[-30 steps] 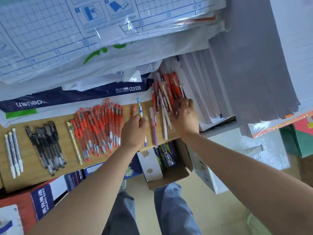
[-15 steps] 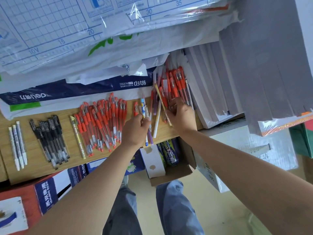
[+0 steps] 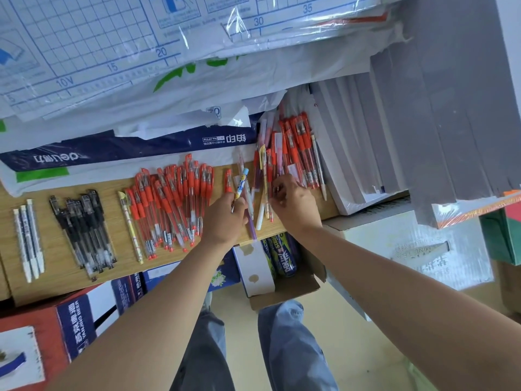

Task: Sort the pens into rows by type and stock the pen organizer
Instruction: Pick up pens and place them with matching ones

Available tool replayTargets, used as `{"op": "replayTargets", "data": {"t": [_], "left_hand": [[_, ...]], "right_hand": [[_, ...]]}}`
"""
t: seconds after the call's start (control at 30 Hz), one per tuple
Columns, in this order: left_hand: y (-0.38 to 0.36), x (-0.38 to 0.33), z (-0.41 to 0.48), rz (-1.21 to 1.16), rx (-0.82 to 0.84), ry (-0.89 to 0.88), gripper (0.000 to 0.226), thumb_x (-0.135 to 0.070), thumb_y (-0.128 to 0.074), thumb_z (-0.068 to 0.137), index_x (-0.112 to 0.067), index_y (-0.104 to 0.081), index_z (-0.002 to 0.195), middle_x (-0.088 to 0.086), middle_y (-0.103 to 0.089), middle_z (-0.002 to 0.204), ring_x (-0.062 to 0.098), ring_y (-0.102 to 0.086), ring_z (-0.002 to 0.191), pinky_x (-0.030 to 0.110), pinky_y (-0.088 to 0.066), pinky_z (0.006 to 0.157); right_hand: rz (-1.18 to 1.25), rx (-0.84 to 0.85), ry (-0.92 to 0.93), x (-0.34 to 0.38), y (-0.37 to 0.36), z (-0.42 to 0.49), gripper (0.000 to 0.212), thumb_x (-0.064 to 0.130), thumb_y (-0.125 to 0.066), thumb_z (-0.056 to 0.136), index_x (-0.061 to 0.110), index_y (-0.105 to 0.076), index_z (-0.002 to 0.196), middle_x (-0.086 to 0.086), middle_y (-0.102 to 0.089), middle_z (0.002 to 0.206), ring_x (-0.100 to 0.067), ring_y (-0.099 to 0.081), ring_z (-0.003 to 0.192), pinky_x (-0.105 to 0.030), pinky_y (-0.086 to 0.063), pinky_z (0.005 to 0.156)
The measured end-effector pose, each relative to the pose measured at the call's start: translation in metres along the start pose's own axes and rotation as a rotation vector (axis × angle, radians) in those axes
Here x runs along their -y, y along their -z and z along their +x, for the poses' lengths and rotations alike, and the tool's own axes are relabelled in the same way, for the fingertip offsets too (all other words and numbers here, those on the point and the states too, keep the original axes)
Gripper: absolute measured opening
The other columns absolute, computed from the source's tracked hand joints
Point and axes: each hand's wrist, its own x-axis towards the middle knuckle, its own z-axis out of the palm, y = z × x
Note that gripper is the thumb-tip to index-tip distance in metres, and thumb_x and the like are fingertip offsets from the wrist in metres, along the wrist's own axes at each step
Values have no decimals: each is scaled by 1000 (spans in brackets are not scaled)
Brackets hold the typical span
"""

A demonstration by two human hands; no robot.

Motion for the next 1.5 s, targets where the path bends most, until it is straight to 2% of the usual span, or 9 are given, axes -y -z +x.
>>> {"op": "replayTargets", "data": {"t": [0.13,0.23,0.37,0.57,0.73,0.97,1.1,1.37,1.5], "left_hand": [[-4,-3,1,-150,23,63,22,-15,-40,102,-4,-56,92,9,-57,65,14,-51,48,21,-39,43],[-7,-2,3,-153,30,47,23,-20,-41,102,-6,-55,90,9,-61,64,24,-51,54,27,-38,48],[-9,-8,4,-117,20,32,23,-20,-41,102,-12,-54,85,10,-65,67,21,-52,51,26,-39,49],[-10,-16,5,-109,54,19,23,-21,-40,103,-7,-56,95,8,-66,70,17,-53,52,22,-41,49],[-9,-18,5,-75,51,7,24,-20,-39,103,-4,-56,100,11,-67,77,3,-54,47,12,-43,47],[-7,-24,0,-175,24,57,26,-19,-37,103,-1,-56,102,10,-57,73,15,-49,55,16,-40,44],[-6,-25,-2,-159,25,43,26,-19,-37,103,-2,-57,101,8,-57,70,15,-49,55,19,-40,47],[-8,-18,-2,-170,22,52,24,-18,-38,103,-4,-57,98,9,-58,71,16,-49,55,16,-39,44],[-9,-16,-1,-230,50,76,23,-17,-38,103,-3,-56,97,12,-57,72,17,-48,54,21,-38,45]], "right_hand": [[-12,-151,-97,-4,14,7,15,16,-56,92,9,-53,106,-5,-66,79,-18,-61,63,-29,-50,55],[23,-246,-225,-15,32,8,25,17,-52,95,7,-42,115,-8,-64,84,-24,-61,67,-35,-52,57],[-125,-192,-316,-21,38,6,25,15,-45,98,4,-44,120,-13,-64,100,-28,-61,80,-36,-49,66],[-131,-166,-422,-20,34,16,20,18,-51,97,3,-54,110,-14,-66,100,-32,-63,91,-31,-43,66],[-42,-180,-376,-21,41,16,15,21,-56,91,7,-59,97,-5,-61,80,-24,-59,74,-24,-40,58],[11,-186,-259,-9,45,4,12,22,-55,86,11,-53,88,4,-50,64,-11,-46,56,-24,-33,51],[-80,-164,-323,-15,47,2,19,17,-48,91,5,-55,104,-4,-57,77,-22,-52,67,-30,-44,61],[-104,-142,-353,-14,40,8,19,19,-51,91,5,-58,102,-8,-64,87,-22,-52,70,-24,-37,56],[-218,-135,-383,-16,40,14,19,19,-50,95,6,-59,105,-11,-64,91,-24,-53,72,-30,-45,62]]}}
